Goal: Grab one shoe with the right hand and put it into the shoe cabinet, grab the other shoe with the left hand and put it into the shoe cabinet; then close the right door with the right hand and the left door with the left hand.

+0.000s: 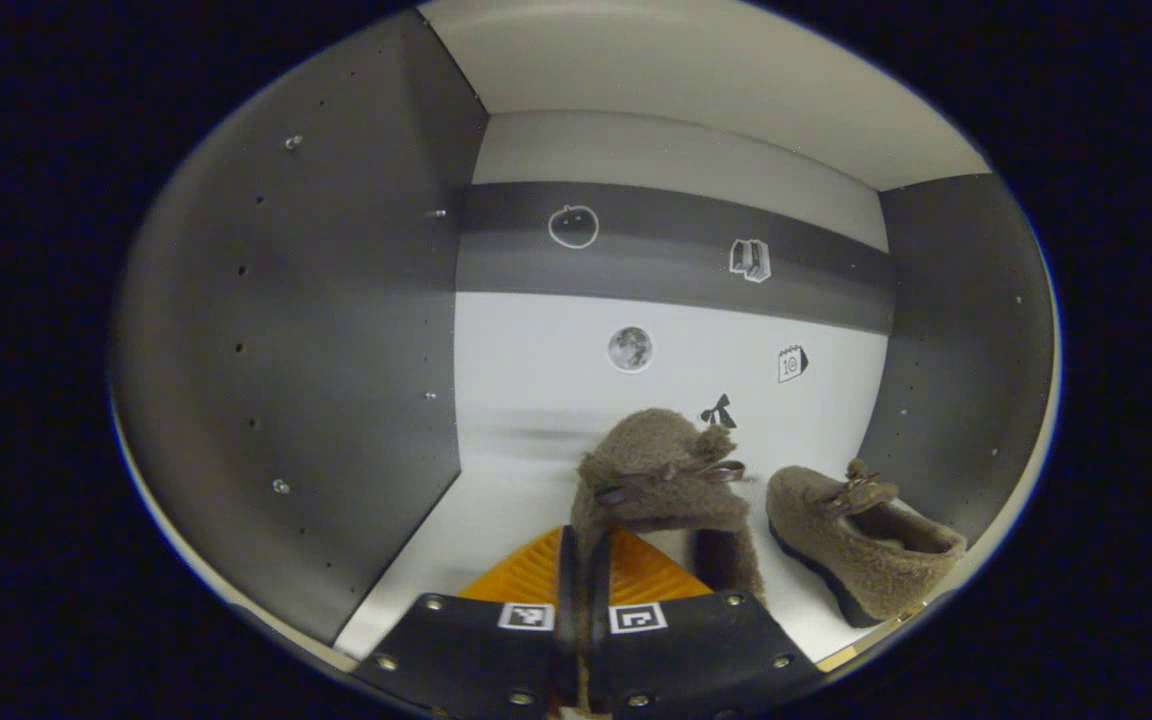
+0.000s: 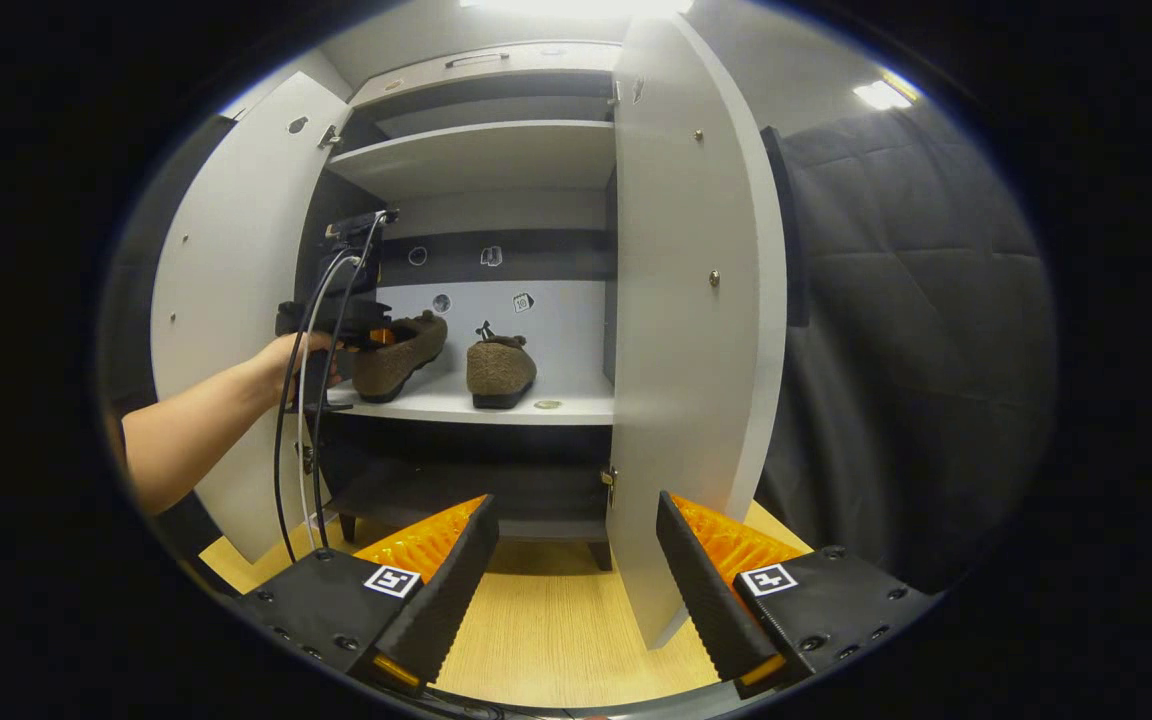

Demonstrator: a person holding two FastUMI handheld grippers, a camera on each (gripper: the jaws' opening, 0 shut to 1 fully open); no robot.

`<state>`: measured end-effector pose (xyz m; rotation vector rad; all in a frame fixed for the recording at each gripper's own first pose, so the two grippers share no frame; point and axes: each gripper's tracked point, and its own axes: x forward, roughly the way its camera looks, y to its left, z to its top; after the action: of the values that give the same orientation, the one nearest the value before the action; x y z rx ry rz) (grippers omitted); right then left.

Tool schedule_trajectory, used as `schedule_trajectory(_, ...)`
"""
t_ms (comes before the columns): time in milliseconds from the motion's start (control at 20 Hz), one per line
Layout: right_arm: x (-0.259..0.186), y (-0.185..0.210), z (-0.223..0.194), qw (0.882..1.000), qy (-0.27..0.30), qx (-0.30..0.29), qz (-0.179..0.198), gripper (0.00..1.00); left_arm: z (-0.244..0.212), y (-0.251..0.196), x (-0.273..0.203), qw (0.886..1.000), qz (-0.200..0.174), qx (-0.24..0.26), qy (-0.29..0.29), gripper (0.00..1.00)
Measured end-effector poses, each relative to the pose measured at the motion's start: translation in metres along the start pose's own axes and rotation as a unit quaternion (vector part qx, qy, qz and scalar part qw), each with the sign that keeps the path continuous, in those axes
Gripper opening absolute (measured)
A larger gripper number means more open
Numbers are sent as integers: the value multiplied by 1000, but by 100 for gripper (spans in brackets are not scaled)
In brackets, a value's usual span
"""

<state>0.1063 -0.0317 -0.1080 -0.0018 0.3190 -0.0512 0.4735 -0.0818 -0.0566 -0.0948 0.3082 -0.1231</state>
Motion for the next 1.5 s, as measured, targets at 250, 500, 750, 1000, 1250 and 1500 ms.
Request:
schedule_trajectory(250,-9,-4,7,1000,-9,2,6,100,20,-7,-24,999,-8,13,-30,76)
schedule_trajectory(500,-26,-13,18,1000,-25,4,15,100,45,-27,-85,996,-22,24,-78,91)
schedule_trajectory(750,-50,-25,26,999,-35,9,26,100,51,-43,-160,992,-39,42,-109,96)
schedule_trajectory(1000,-71,-30,33,998,-44,12,52,100,36,-48,-235,989,-46,61,-127,96)
schedule_trajectory(1250,-83,-42,42,996,-52,10,70,97,6,-40,-300,990,-34,62,-124,96)
schedule_trajectory(1500,-87,-65,50,995,-47,27,78,100,-19,-31,-356,992,-23,44,-116,96)
